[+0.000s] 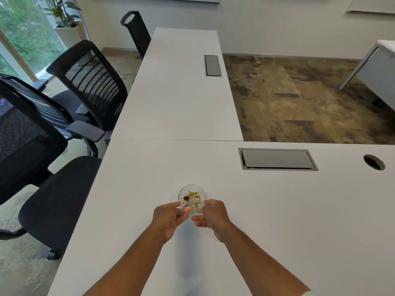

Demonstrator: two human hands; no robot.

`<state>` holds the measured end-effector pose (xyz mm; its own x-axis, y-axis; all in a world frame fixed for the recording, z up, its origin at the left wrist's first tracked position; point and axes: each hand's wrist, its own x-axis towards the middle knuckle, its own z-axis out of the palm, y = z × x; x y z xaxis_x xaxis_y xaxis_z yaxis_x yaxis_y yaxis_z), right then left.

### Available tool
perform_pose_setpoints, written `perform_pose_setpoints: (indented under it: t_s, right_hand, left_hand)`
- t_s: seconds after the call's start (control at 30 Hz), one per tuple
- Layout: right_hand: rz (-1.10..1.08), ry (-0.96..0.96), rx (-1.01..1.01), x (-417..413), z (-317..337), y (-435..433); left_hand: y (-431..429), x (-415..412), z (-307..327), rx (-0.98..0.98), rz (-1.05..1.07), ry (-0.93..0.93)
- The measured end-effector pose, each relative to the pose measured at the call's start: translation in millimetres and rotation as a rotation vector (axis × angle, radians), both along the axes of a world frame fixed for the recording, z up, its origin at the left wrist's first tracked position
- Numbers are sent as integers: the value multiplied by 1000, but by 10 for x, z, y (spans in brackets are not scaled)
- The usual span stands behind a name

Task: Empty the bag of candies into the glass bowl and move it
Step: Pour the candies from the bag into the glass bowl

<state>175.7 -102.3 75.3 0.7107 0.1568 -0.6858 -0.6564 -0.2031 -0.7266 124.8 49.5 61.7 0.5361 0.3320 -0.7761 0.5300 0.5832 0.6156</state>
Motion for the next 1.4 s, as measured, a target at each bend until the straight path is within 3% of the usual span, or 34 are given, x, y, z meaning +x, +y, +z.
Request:
perform_pose_setpoints:
  t_s: [0.27, 0.5, 0.87, 1.1, 1.4]
  right_hand:
    - [0, -15, -16, -14, 68, -10]
    - [-9, -21, -14, -16, 125, -8]
    - [-48, -10, 68, -56, 262, -94]
    - [-100, 114, 141, -108, 343, -264]
    - [10, -149, 112, -248, 557, -343]
  left_hand:
    - [-7, 23, 61, 246, -63, 77]
    - [-20, 46, 155, 299, -50, 84]
    - [-83, -74, 278, 167, 29, -38]
    - [-177, -406, 329, 50, -4, -212]
    - [-244, -591, 522, -11, -165, -289]
